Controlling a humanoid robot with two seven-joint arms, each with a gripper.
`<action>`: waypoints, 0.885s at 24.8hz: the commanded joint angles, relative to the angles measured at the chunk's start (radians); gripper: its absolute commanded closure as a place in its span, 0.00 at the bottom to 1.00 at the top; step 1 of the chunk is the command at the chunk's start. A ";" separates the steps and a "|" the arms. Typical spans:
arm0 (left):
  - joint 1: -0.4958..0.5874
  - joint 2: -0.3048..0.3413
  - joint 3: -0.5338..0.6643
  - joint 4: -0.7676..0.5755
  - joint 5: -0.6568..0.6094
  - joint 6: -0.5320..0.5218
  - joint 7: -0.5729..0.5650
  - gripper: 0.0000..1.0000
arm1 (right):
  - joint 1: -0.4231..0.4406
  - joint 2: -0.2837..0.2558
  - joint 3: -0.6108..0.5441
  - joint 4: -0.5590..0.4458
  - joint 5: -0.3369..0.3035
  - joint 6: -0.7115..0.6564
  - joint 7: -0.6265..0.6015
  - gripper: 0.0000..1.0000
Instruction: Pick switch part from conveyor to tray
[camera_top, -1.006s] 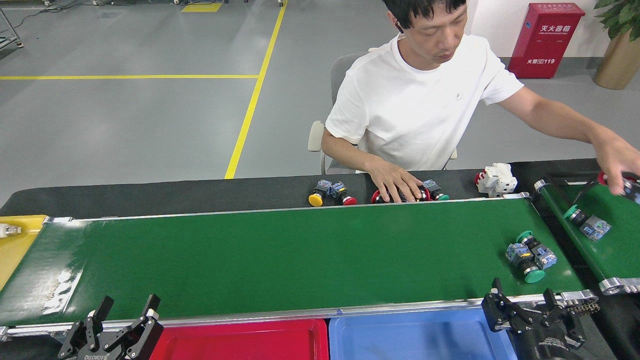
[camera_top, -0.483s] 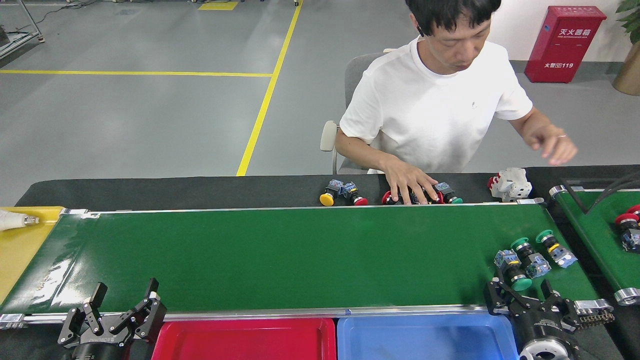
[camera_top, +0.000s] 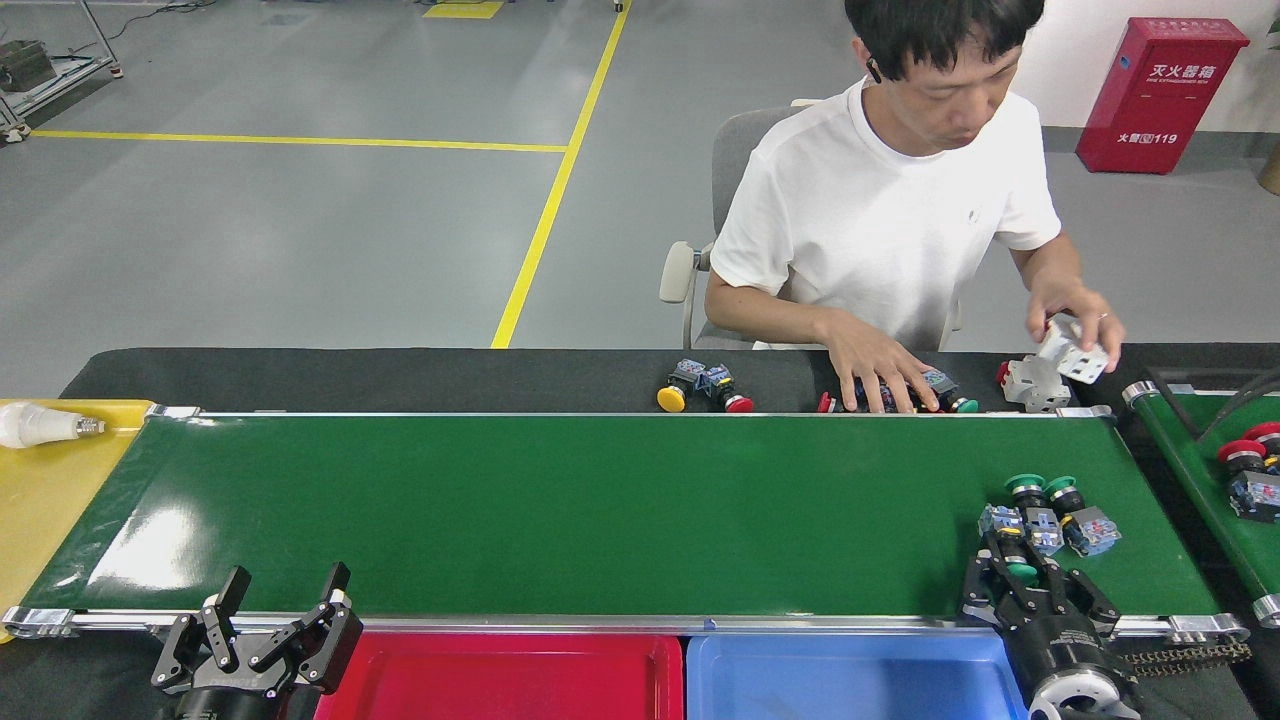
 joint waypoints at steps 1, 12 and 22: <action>0.008 -0.001 0.026 -0.011 -0.001 -0.026 0.003 0.00 | 0.004 0.003 -0.001 -0.080 -0.014 -0.144 -0.007 0.81; 0.030 -0.018 0.063 -0.013 -0.003 -0.051 0.003 0.00 | 0.016 0.111 0.371 -0.088 -0.020 -0.692 -0.016 0.70; 0.014 -0.015 0.079 -0.013 -0.003 -0.069 0.008 0.00 | 0.024 0.152 0.467 0.026 0.040 -0.629 -0.014 0.06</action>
